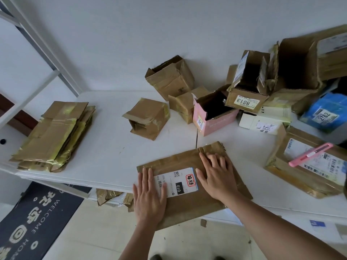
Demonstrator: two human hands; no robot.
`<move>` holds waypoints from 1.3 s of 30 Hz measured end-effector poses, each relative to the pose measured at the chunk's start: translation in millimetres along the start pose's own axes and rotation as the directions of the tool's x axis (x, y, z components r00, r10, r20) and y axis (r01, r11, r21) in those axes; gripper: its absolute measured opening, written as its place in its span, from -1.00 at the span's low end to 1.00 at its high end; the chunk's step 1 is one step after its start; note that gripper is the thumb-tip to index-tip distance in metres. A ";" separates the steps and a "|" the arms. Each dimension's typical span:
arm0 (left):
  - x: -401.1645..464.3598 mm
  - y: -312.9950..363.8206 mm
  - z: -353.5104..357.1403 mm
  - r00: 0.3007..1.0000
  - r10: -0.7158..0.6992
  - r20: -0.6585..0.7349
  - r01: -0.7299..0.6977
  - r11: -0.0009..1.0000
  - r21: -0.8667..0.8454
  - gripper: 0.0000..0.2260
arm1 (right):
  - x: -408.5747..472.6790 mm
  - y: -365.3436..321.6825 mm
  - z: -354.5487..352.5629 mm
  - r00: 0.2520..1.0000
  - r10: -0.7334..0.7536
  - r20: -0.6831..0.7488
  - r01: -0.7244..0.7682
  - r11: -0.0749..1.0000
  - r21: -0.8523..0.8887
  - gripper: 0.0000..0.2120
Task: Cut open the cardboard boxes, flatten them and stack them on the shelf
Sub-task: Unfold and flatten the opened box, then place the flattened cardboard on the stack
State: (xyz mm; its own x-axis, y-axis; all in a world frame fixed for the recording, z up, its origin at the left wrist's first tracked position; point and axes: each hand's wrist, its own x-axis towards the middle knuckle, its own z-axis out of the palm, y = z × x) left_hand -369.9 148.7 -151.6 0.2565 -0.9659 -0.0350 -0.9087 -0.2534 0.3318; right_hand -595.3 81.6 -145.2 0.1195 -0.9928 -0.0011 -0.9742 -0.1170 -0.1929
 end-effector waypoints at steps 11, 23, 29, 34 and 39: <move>6.4 3.1 -7.7 0.992 -0.029 0.119 0.026 0.999 0.032 -0.29 | -2.4 -2.1 0.1 0.996 0.005 -0.090 -0.005 1.000 0.003 -0.42; -0.4 -11.9 -66.6 0.834 -0.399 0.382 0.527 0.372 -0.764 -0.90 | -14.0 -10.0 -15.4 0.985 0.047 -0.169 0.003 0.958 0.285 -0.61; 19.0 -64.2 -119.6 0.865 -0.412 0.286 0.345 0.075 -0.936 -0.86 | -18.0 -105.2 -50.8 0.922 -0.112 -0.370 0.226 0.932 0.282 -0.56; 61.9 -130.1 -168.9 0.753 -0.587 0.298 0.174 -0.259 -0.950 -0.84 | 29.6 -234.9 -68.2 0.847 -0.363 -0.389 0.467 0.857 0.216 -0.56; 114.8 -197.8 -201.6 0.638 -0.698 0.325 0.061 -0.376 -0.925 -0.93 | 113.4 -349.3 -55.0 0.846 -0.490 -0.212 0.527 0.828 0.192 -0.55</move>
State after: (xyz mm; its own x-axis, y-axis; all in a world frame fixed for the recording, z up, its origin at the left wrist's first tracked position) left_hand -94.3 98.7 -31.2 0.6909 -0.4563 -0.5608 0.6614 0.0858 0.7451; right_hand -251.9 8.5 -24.1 0.5377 -0.7874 0.3013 -0.7064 -0.6159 -0.3489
